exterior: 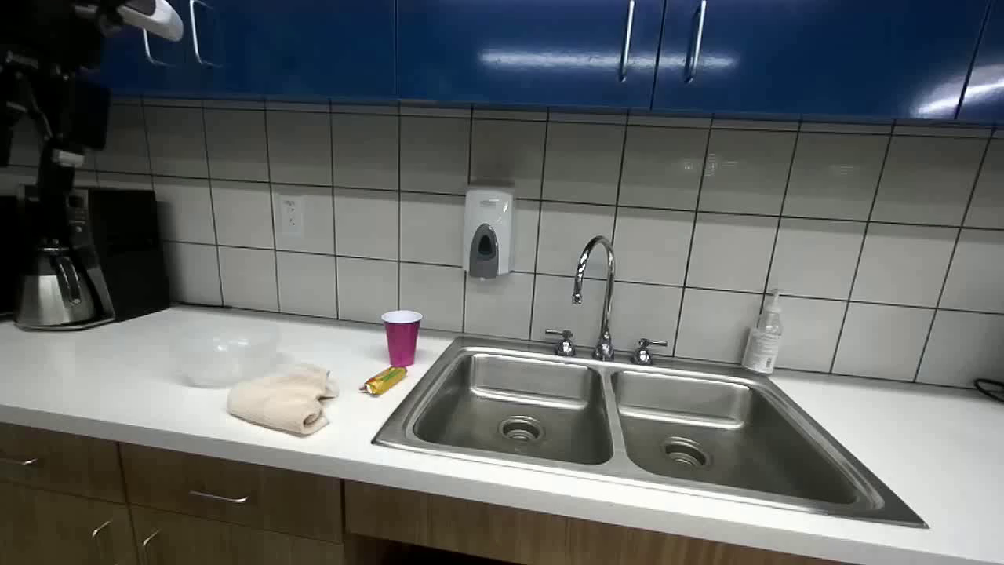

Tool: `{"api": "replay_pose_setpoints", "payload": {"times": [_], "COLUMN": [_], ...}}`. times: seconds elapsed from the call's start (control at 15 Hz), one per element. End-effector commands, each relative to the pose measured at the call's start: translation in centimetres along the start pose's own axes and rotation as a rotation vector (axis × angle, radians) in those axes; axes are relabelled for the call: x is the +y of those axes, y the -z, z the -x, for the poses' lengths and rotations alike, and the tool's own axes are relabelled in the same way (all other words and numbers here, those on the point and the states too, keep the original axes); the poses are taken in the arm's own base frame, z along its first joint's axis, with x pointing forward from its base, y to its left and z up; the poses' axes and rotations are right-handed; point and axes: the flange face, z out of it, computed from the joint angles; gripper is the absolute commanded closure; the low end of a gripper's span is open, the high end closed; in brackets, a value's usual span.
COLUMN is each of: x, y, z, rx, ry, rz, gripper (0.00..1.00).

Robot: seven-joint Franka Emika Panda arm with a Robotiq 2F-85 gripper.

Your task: Put the towel in the bowl

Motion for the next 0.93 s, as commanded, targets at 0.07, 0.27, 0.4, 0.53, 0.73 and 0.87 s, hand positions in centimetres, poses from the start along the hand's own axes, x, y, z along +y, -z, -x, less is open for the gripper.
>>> {"api": "replay_pose_setpoints", "payload": {"times": [0.07,0.27,0.4,0.53,0.73,0.87], "x": [-0.01,-0.01,-0.01,-0.01,-0.01,0.03], "y": [0.05,0.05,0.04,0.05,0.05,-0.45], "z": [-0.03,-0.03,-0.03,-0.03,-0.03,-0.54], "rx": [-0.001,-0.001,-0.001,-0.001,-0.001,-0.015], "ry": [0.0,0.0,0.0,0.0,0.0,-0.014], "rz": [0.0,0.0,0.0,0.0,0.0,0.004], "gripper": [0.0,0.0,0.0,0.0,0.0,0.0]}}
